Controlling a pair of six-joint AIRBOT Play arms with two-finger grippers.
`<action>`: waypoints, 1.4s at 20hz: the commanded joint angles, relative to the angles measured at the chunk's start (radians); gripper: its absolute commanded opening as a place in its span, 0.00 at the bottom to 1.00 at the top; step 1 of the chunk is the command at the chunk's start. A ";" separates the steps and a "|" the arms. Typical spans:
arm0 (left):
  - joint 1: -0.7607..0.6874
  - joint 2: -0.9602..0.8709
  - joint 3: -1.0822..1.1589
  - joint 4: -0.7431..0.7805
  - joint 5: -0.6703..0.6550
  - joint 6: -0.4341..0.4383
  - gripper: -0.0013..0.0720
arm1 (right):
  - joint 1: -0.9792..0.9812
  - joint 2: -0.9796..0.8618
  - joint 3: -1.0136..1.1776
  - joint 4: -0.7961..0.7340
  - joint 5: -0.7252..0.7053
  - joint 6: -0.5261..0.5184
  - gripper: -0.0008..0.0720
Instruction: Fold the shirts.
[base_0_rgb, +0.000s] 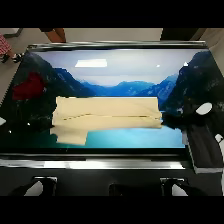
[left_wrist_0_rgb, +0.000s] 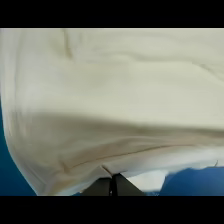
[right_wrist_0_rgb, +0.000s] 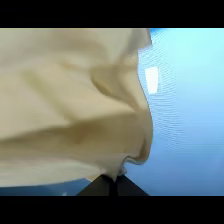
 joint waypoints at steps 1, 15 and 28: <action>-0.050 -0.118 0.225 -0.005 0.047 -0.053 0.06 | 0.079 -0.101 0.206 -0.021 -0.113 0.038 0.06; -0.133 -0.807 0.758 -0.008 -0.132 -0.193 0.47 | 0.101 -0.512 0.478 -0.097 -0.085 0.203 0.17; -0.151 -0.496 0.839 -0.009 -0.195 -0.154 0.76 | -0.054 -0.668 0.526 0.274 0.183 0.018 0.93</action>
